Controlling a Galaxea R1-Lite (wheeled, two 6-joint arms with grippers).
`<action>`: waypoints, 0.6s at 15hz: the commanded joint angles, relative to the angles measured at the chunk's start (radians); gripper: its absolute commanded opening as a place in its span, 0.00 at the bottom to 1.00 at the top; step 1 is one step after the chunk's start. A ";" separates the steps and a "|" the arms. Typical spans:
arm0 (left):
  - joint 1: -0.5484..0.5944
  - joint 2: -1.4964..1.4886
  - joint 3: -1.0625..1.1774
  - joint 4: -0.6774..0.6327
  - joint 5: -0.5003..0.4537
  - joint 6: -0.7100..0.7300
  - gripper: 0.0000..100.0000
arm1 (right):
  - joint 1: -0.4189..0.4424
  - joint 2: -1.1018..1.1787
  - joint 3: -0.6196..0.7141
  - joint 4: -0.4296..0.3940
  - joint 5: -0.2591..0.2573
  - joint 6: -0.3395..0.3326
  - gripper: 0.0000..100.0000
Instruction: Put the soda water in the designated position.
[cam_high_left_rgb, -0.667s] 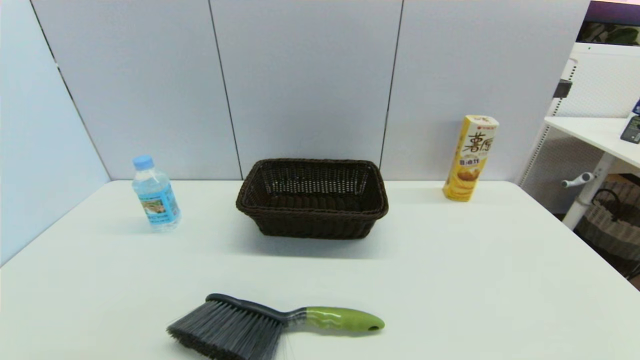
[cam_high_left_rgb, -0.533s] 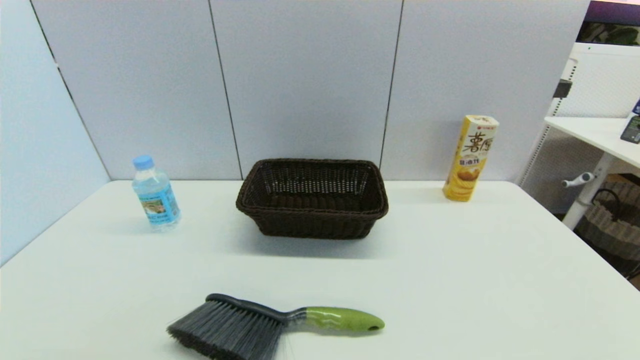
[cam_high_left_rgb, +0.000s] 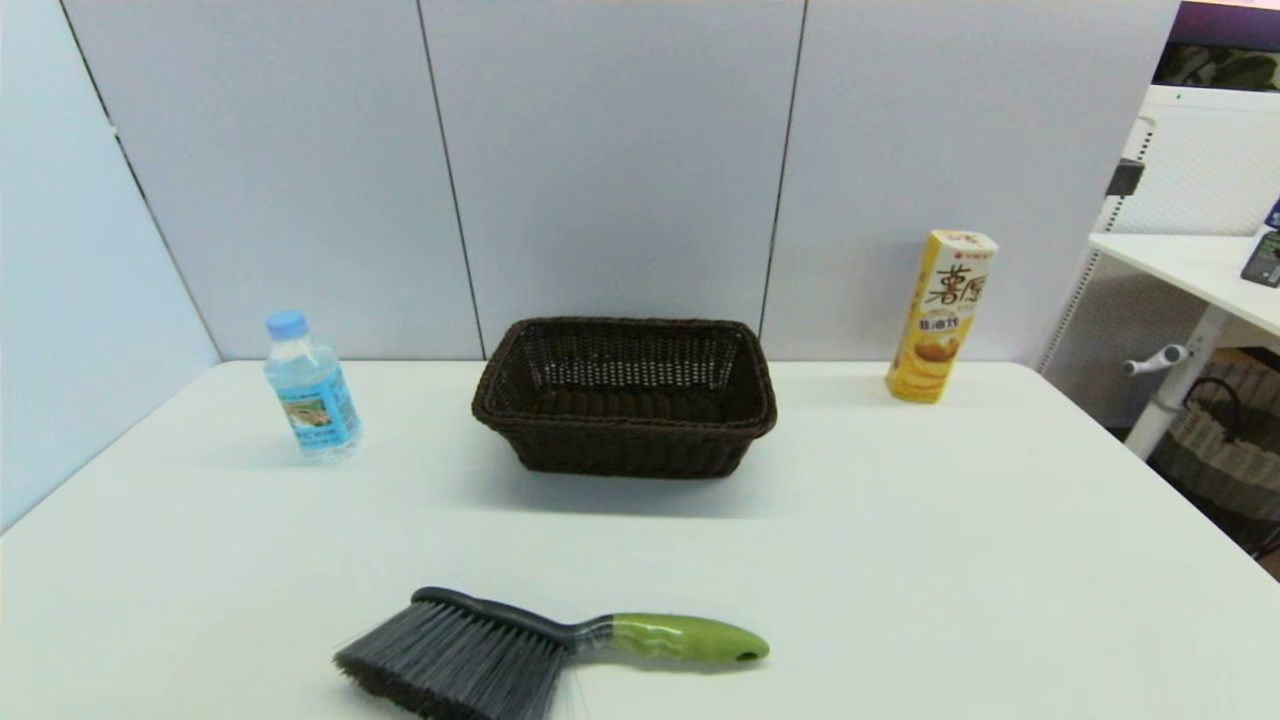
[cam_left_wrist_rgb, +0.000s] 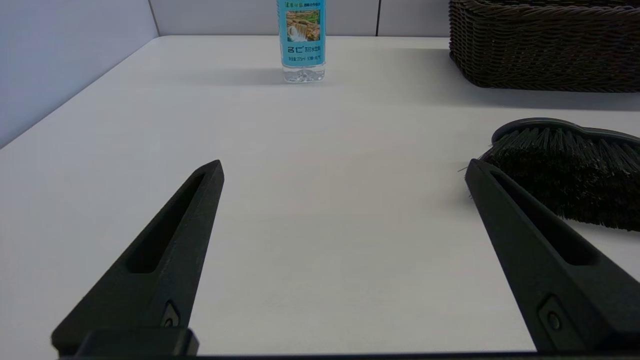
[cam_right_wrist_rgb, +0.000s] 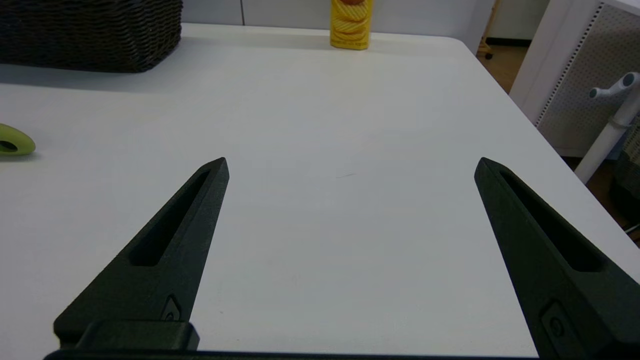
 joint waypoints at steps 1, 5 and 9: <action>0.001 0.001 0.000 -0.001 0.000 0.000 1.00 | 0.000 0.001 -0.001 0.000 0.001 -0.001 1.00; 0.001 0.001 0.000 -0.001 0.000 -0.004 1.00 | 0.000 0.001 0.000 0.000 0.001 -0.001 1.00; -0.001 0.018 -0.003 0.007 0.000 -0.001 1.00 | 0.000 0.001 0.000 0.000 0.001 -0.001 1.00</action>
